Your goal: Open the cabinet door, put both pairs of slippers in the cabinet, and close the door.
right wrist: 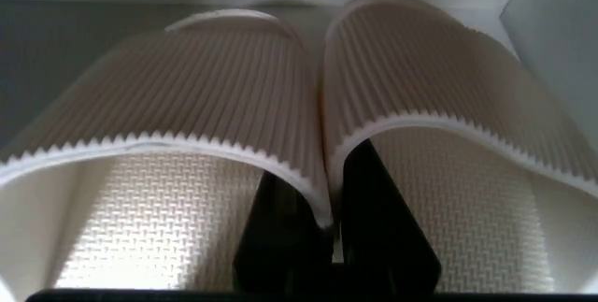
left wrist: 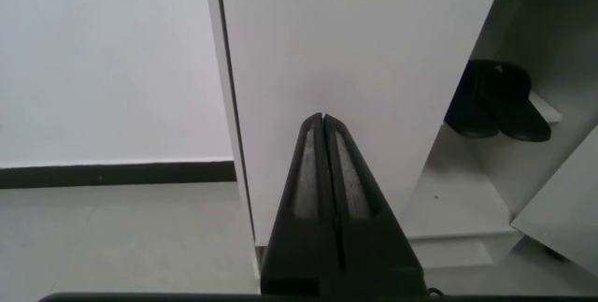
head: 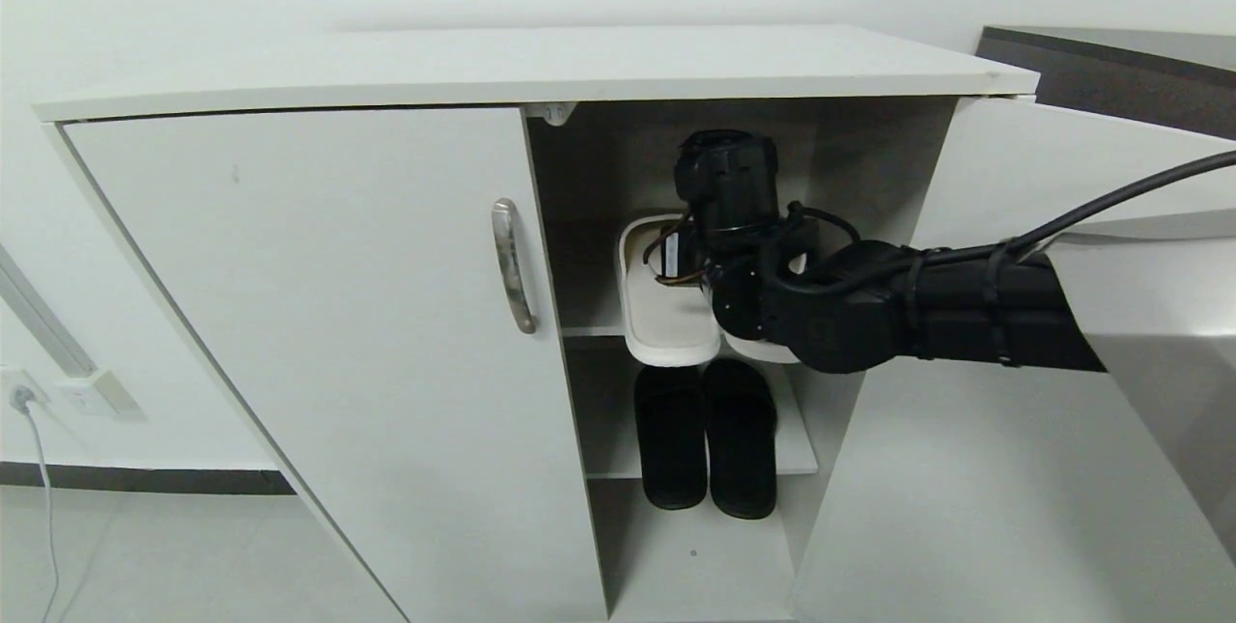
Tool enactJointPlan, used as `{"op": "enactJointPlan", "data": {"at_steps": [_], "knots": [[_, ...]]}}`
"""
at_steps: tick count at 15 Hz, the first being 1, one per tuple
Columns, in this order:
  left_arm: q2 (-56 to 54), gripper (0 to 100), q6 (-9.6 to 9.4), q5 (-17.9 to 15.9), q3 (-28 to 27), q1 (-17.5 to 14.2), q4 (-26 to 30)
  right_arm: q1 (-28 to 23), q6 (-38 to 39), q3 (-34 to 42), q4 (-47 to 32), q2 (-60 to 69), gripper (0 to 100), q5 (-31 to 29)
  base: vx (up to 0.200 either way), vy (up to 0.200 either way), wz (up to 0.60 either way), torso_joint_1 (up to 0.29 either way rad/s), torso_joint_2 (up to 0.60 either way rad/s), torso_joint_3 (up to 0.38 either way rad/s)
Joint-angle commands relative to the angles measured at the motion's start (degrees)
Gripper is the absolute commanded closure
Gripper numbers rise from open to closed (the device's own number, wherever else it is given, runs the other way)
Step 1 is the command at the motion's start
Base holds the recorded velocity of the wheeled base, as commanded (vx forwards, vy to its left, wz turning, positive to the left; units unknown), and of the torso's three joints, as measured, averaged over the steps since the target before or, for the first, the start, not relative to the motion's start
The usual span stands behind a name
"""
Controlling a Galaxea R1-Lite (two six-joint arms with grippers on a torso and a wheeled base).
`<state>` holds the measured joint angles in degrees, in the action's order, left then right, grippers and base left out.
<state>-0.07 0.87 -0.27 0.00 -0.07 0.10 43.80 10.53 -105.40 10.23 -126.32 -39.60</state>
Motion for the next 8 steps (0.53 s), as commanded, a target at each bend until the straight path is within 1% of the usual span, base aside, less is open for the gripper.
{"op": "enactJointPlan", "data": {"at_steps": [1,4,8], "knots": [[0.1,100,0.01,0.1,0.0,0.0,-0.1,-0.3,-0.7,-2.0,0.1,-2.7,100,-0.3,0.000,0.000,0.00,0.000,0.00,0.000],[0.1,100,0.01,0.1,0.0,0.0,0.0,-0.9,-1.9,-4.2,0.1,-3.8,100,-0.7,0.000,0.000,0.00,0.000,0.00,0.000],[0.1,100,0.01,0.1,0.0,0.0,0.0,-1.5,-4.4,-5.3,2.3,-4.8,100,-2.2,0.000,0.000,0.00,0.000,0.00,0.000]]}}
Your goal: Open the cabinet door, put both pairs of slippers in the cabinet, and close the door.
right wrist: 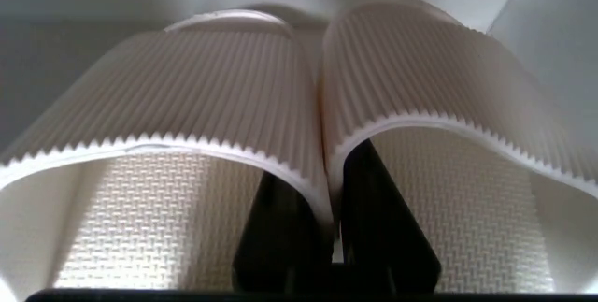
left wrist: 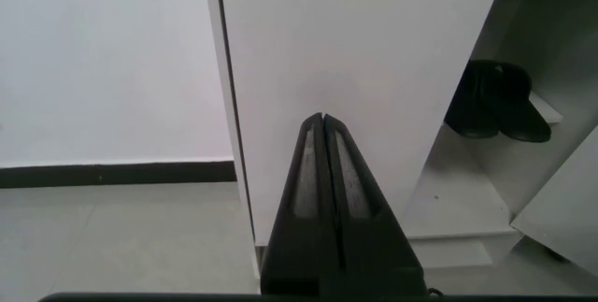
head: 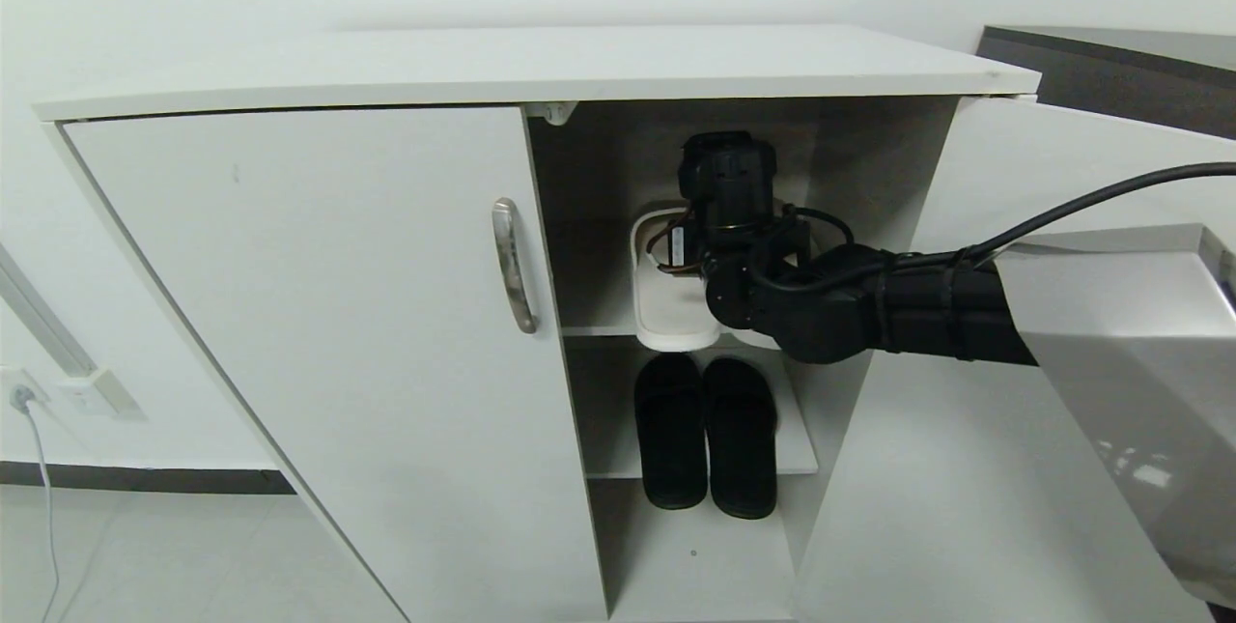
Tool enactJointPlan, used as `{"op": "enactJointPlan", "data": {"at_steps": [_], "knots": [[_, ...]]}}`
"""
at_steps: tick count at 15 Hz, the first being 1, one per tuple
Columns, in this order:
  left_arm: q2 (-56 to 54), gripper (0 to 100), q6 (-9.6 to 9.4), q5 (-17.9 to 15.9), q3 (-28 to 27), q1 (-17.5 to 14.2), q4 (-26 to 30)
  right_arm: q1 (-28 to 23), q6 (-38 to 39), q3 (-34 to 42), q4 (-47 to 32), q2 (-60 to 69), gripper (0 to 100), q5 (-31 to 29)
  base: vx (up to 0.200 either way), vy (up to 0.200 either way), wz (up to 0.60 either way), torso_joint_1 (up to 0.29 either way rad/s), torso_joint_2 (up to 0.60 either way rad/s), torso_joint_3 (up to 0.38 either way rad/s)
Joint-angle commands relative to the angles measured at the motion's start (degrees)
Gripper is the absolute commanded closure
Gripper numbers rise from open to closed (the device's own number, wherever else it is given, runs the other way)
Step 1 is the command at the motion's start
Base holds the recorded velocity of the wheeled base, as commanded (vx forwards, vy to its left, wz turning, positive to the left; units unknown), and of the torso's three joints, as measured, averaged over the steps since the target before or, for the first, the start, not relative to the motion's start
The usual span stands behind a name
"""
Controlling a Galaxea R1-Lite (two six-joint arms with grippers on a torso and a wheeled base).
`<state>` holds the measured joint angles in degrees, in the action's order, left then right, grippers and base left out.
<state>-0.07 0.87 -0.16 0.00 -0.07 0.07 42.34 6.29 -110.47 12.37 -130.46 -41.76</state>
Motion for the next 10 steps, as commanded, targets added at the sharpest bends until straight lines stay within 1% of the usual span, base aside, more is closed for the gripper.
{"op": "enactJointPlan", "data": {"at_steps": [1,10], "knots": [[0.1,100,0.01,0.0,0.0,0.0,0.0,-0.2,-0.8,-0.8,0.8,-1.2,100,-0.5,0.000,0.000,0.00,0.000,0.00,0.000],[0.1,100,0.10,0.0,0.0,0.0,0.0,-0.5,-0.9,-1.6,0.8,-2.3,100,-0.8,0.000,0.000,0.00,0.000,0.00,0.000]]}}
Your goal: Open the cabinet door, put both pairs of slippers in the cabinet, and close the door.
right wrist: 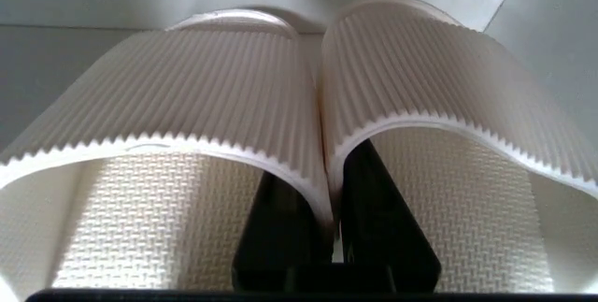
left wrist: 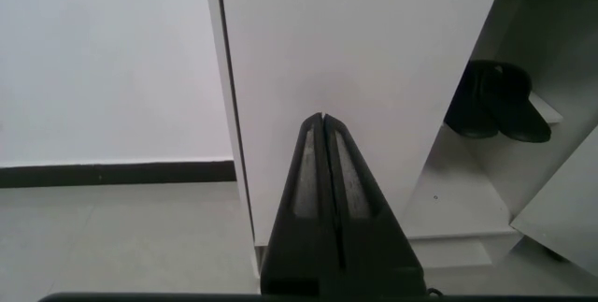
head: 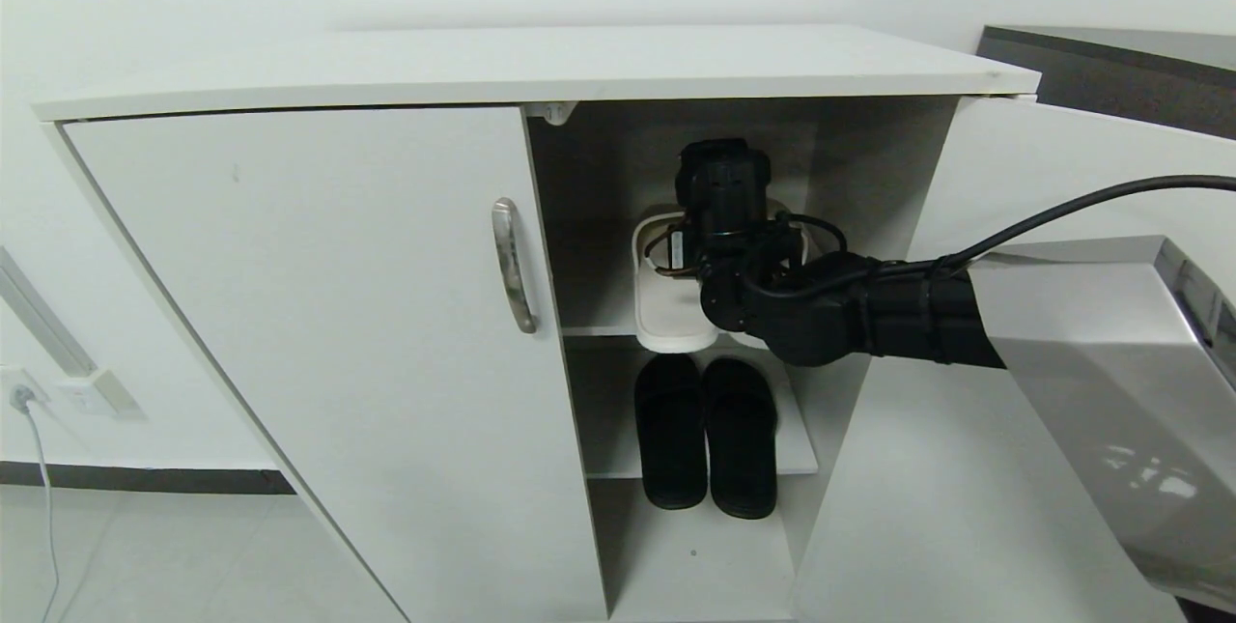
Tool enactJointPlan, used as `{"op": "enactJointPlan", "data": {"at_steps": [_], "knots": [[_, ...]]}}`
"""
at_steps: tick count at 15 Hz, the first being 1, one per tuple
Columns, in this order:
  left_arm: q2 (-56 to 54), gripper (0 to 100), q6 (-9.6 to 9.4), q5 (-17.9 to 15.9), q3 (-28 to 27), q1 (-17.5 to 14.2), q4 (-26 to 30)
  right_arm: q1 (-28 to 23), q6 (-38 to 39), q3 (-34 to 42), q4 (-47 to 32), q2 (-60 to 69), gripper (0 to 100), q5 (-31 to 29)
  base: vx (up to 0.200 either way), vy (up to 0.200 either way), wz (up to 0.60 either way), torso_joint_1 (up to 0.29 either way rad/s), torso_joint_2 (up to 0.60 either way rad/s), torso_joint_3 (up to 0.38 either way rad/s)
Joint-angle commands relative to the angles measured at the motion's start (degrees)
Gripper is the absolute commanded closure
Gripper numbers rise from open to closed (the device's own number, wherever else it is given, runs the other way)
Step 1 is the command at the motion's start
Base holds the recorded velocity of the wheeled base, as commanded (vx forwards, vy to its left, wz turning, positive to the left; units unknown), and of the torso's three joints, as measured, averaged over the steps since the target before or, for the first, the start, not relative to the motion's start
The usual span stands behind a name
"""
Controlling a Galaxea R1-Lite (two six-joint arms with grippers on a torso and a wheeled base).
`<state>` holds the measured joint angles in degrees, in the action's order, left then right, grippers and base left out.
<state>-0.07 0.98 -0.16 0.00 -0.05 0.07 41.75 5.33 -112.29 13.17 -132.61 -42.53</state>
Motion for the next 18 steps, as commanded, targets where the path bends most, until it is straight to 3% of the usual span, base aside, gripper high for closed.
{"op": "enactJointPlan", "data": {"at_steps": [1,2,3,7,15,18], "knots": [[0.1,100,0.08,0.1,0.0,0.0,0.0,0.1,0.0,0.2,0.0,-0.2,100,0.0,0.000,0.000,0.00,0.000,0.00,0.000],[0.1,100,0.17,1.1,0.0,0.0,-0.1,0.2,0.2,0.5,0.0,-0.2,100,0.0,0.000,0.000,0.00,0.000,0.00,0.000],[0.1,100,0.34,1.1,0.0,0.0,-0.1,0.2,0.3,0.7,0.0,-0.1,0,0.0,0.000,0.000,0.00,0.000,0.00,0.000],[0.2,100,0.08,0.9,0.0,0.0,-0.1,1.9,0.3,8.9,1.9,5.7,0,-1.0,0.000,0.000,0.00,0.000,0.00,0.000],[0.1,100,-0.10,0.8,0.0,0.0,-0.1,8.7,0.5,36.8,12.1,25.6,0,-1.2,0.000,0.000,0.00,0.000,0.00,0.000],[0.1,100,-0.10,0.8,0.0,0.0,-0.1,10.3,0.3,51.0,20.0,34.6,0,3.7,0.000,0.000,0.00,0.000,0.00,0.000]]}}
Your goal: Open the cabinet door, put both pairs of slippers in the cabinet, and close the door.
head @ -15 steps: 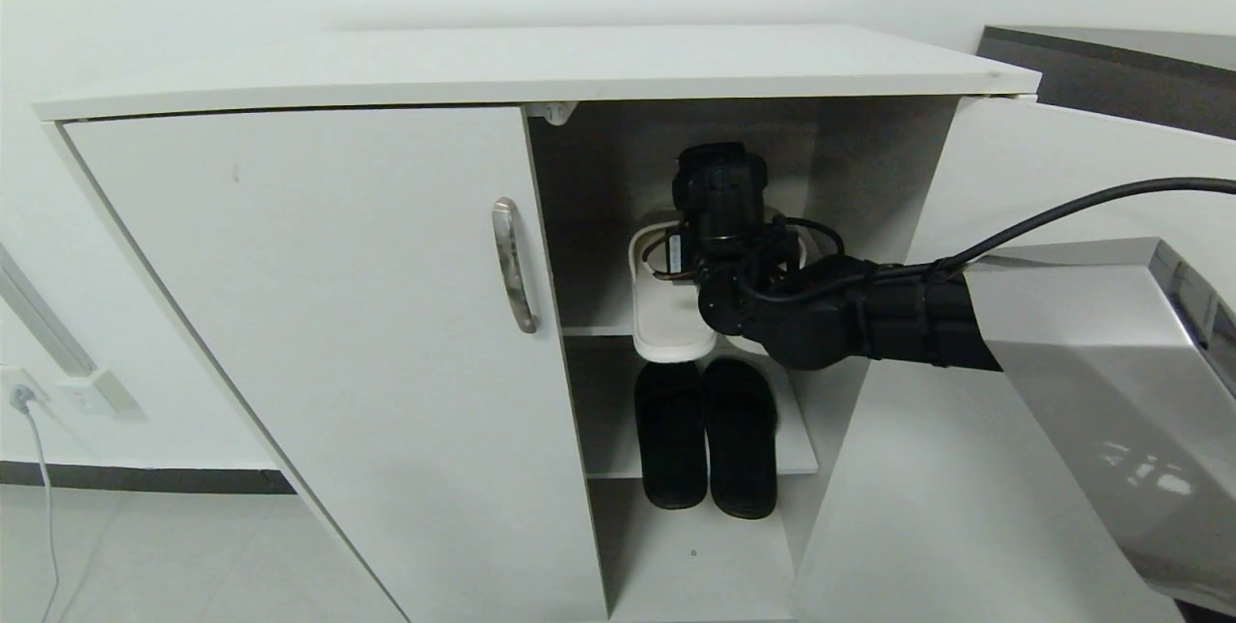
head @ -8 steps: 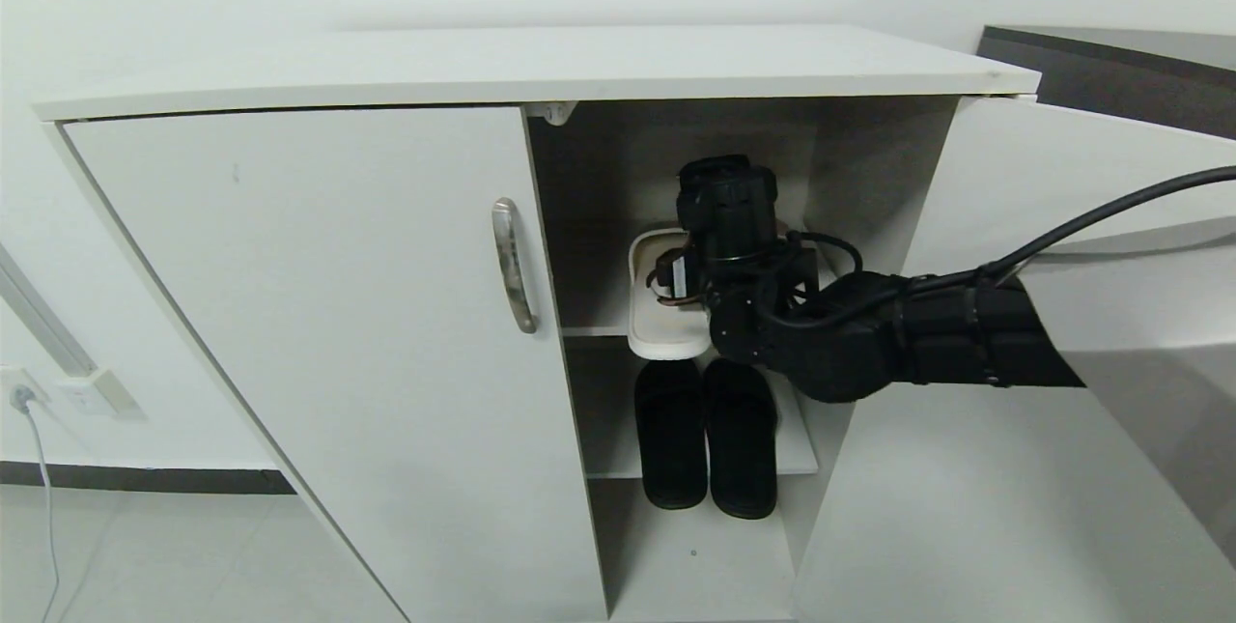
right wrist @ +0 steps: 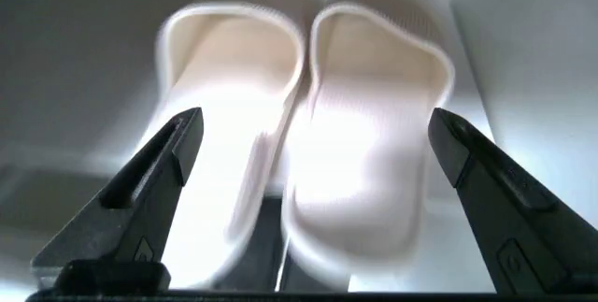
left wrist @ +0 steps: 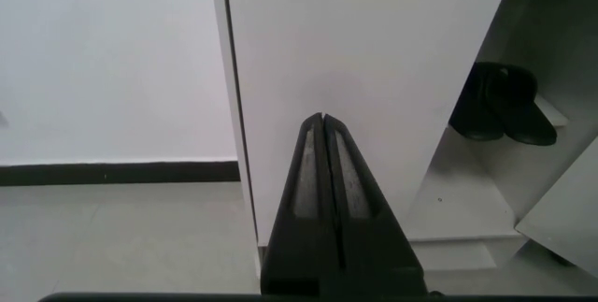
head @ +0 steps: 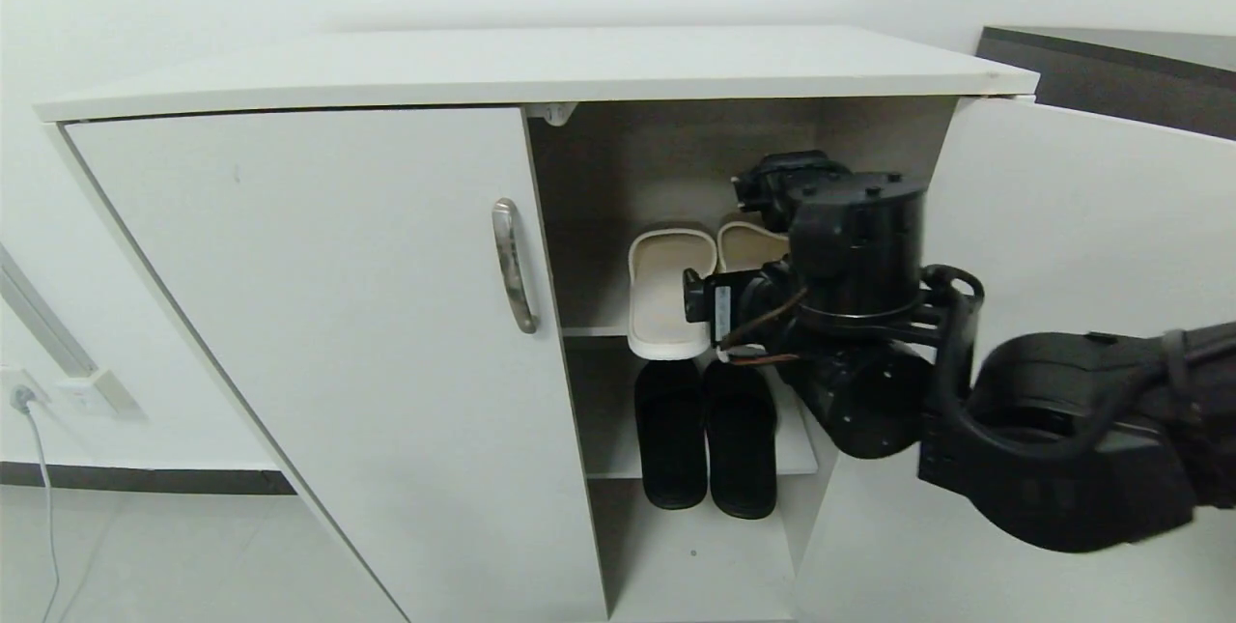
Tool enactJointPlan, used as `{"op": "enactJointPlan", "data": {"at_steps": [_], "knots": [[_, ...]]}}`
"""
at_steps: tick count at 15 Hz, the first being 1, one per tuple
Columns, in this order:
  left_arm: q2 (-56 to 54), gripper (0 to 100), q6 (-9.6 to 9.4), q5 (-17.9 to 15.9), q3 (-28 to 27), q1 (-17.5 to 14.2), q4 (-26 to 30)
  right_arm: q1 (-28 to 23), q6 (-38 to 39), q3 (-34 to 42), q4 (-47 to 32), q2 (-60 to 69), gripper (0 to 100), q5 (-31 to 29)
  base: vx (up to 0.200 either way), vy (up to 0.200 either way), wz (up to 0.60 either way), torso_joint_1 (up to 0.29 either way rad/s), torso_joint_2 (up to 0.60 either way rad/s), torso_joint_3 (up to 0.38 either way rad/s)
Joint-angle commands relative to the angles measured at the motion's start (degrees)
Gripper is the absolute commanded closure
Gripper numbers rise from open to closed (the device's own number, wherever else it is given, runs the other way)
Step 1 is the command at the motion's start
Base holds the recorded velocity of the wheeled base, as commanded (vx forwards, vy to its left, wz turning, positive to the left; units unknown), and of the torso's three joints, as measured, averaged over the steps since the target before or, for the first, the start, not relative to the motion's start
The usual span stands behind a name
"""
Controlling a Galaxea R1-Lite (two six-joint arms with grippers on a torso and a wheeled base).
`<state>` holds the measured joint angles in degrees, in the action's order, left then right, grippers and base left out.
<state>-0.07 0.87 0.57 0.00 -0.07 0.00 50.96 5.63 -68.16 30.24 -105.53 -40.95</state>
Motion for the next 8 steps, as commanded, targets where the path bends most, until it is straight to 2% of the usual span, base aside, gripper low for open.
{"op": "enactJointPlan", "data": {"at_steps": [1,3,4,8], "knots": [[0.1,100,0.01,0.0,0.0,0.0,0.0,1.1,0.0,8.5,3.7,8.4,0,3.0,0.000,0.000,0.00,0.000,0.00,0.000],[0.1,100,0.01,0.0,0.0,0.0,0.0,1.1,0.1,12.3,5.5,11.4,0,5.8,0.000,0.000,0.00,0.000,0.00,0.000],[0.1,100,0.01,0.0,0.0,0.0,0.0,1.1,0.1,12.5,5.5,11.6,100,5.9,0.000,0.000,0.00,0.000,0.00,0.000],[0.1,100,0.01,0.0,0.0,0.0,0.0,1.7,-0.3,13.6,5.5,11.1,100,5.9,0.000,0.000,0.00,0.000,0.00,0.000]]}}
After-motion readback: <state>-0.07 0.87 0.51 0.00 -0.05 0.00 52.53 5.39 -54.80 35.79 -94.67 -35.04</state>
